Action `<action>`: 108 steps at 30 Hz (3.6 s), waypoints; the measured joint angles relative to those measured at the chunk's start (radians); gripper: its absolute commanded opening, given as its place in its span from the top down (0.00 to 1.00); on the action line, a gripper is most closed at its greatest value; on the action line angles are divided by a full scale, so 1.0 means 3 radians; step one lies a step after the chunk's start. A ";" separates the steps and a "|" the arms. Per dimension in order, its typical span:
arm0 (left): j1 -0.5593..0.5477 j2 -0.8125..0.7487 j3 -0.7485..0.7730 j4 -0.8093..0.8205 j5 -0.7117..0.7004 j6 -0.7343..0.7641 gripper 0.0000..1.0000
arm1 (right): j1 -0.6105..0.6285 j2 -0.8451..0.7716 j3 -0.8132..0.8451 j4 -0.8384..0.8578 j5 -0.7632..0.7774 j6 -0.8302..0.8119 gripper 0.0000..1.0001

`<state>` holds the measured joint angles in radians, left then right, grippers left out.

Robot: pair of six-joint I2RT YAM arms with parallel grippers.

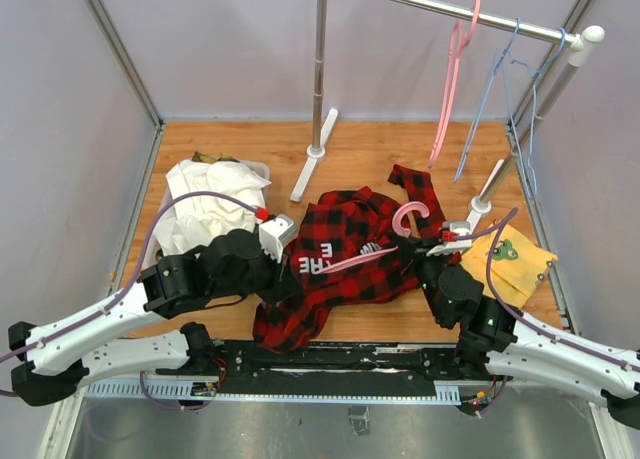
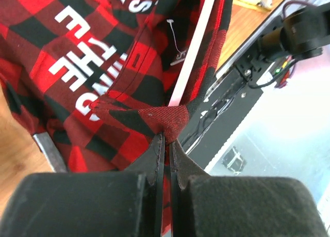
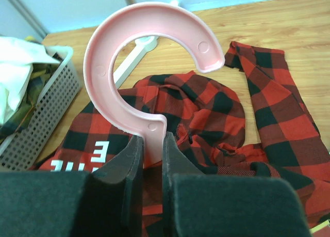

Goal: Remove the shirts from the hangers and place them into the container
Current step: Remove the shirt from the hanger.

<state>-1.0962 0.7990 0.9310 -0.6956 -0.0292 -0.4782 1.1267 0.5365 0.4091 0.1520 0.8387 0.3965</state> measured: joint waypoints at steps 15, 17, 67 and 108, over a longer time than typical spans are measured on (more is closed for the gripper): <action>0.0000 0.0137 0.0155 -0.0432 -0.0163 0.0034 0.47 | 0.0000 -0.0286 -0.0017 -0.0141 0.0384 0.0643 0.99; 0.0000 0.0135 0.0112 -0.0421 -0.0117 0.0043 0.39 | -0.0001 -0.0258 -0.0017 -0.0159 0.0397 0.0600 0.99; -0.0013 0.0017 -0.0374 0.0417 0.0231 0.0075 0.99 | -0.0006 -0.0305 0.0328 -0.0329 -0.0738 -0.0568 0.34; -0.0013 -0.0137 -0.0322 0.0183 0.0076 0.0074 1.00 | -0.0748 0.0655 0.0552 -0.0856 -0.1587 -0.0403 0.36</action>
<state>-1.1000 0.7578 0.8345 -0.6407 -0.0063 -0.4561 0.9024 0.7330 0.5747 -0.1047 0.3626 0.2756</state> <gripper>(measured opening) 0.067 0.640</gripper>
